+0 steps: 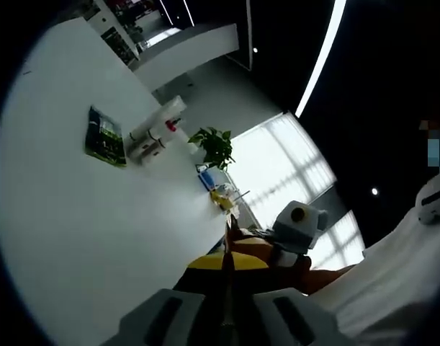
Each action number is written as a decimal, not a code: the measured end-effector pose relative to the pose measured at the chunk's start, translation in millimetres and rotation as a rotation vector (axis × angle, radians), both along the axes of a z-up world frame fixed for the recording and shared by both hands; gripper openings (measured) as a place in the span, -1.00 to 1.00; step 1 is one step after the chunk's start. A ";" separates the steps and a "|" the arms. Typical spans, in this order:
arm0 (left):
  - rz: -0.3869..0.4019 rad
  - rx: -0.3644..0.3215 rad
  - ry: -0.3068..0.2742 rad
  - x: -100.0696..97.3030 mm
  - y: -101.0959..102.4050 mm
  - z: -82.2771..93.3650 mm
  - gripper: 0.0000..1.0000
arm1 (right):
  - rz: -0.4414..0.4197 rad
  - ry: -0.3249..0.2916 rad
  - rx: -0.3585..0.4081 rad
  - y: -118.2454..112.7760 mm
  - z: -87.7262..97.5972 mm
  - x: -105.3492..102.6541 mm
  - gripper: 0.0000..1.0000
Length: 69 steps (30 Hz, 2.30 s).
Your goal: Arrange the skincare products in the storage area until every visible bottle or jar stands upright without overlapping.
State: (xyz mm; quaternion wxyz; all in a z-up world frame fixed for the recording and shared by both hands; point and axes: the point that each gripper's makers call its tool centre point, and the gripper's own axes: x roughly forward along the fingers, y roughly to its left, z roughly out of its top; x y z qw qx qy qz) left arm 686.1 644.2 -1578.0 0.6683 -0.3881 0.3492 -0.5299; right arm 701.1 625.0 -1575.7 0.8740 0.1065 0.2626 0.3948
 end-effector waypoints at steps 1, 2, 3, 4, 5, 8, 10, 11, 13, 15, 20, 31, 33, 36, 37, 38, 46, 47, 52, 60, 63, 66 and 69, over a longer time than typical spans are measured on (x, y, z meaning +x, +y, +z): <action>0.003 0.000 0.002 0.7 0.8 -0.9 -0.99 | -0.001 0.001 0.003 -0.1 0.3 0.1 -0.98; 0.006 0.000 0.005 1.2 1.2 -1.5 -0.99 | -0.002 0.005 0.006 0.0 0.4 -0.2 -0.99; 0.015 0.000 0.013 2.5 2.1 -3.0 -0.99 | 0.000 0.013 0.008 0.4 -0.1 -0.6 -0.99; 0.022 -0.004 0.018 3.3 2.9 -4.1 -0.99 | 0.002 0.021 0.010 0.9 -0.5 -1.4 -1.00; 0.037 -0.012 0.034 5.1 4.3 -5.1 -0.99 | 0.006 0.023 0.014 1.8 0.1 -2.3 -1.00; 0.063 -0.045 0.061 7.4 7.0 -3.6 -0.99 | 0.017 0.029 0.020 3.5 0.5 -4.7 -1.00; 0.077 -0.062 0.078 9.5 8.7 -2.3 -0.99 | 0.022 0.038 0.026 4.8 0.4 -5.7 -1.00; 0.080 -0.066 0.082 10.1 9.1 -1.9 -0.99 | 0.026 0.042 0.027 5.4 -0.1 -6.1 -1.00; 0.094 -0.081 0.091 13.4 10.9 0.7 -0.99 | 0.037 0.048 0.022 7.0 -2.1 -7.4 -1.00; 0.095 -0.071 0.081 14.8 11.6 1.2 -0.99 | 0.049 0.045 0.014 8.9 -4.1 -7.8 -0.96; 0.072 -0.055 0.056 14.0 10.0 5.4 -0.99 | 0.043 0.015 -0.012 7.8 -7.0 -2.5 -0.69; 0.003 -0.004 0.007 1.9 -0.9 0.7 -0.99 | 0.040 0.010 0.001 6.7 -3.3 -2.5 -0.80; 0.001 -0.006 0.009 1.8 0.1 0.7 -0.99 | 0.041 0.009 -0.001 7.3 -3.2 -3.3 -0.85; -0.004 -0.003 0.004 2.0 0.8 1.3 -0.99 | 0.043 0.010 0.003 7.7 -2.5 -3.8 -0.87; -0.004 -0.003 0.003 2.4 0.7 1.7 -0.99 | 0.043 0.009 0.004 7.8 -2.1 -3.6 -0.88; -0.004 -0.003 0.003 2.6 0.7 1.9 -0.99 | 0.042 0.009 0.005 7.7 -1.9 -3.6 -0.88; 0.006 -0.026 0.023 6.9 2.9 1.5 -1.00 | 0.052 0.030 0.014 7.9 -2.7 -5.5 -0.99; 0.006 -0.026 0.022 6.8 3.0 1.5 -1.00 | 0.052 0.036 0.018 7.9 -2.7 -5.8 -0.99; 0.013 -0.064 0.048 6.6 2.6 4.3 -0.97 | 0.056 0.077 0.075 8.0 2.4 -8.7 -1.00; -0.013 -0.085 0.086 -1.0 5.4 1.0 -0.87 | 0.073 0.110 0.145 10.7 9.8 -12.6 -1.00; -0.026 -0.094 0.096 -3.6 4.9 0.3 -0.87 | 0.085 0.111 0.161 12.6 12.5 -14.6 -1.00; -0.047 -0.105 0.088 -6.1 3.5 3.8 -0.91 | 0.083 0.117 0.184 11.3 15.2 -14.5 -1.00; -0.077 -0.130 0.091 -10.9 2.8 8.0 -0.97 | 0.073 0.118 0.203 9.8 17.6 -12.6 -1.00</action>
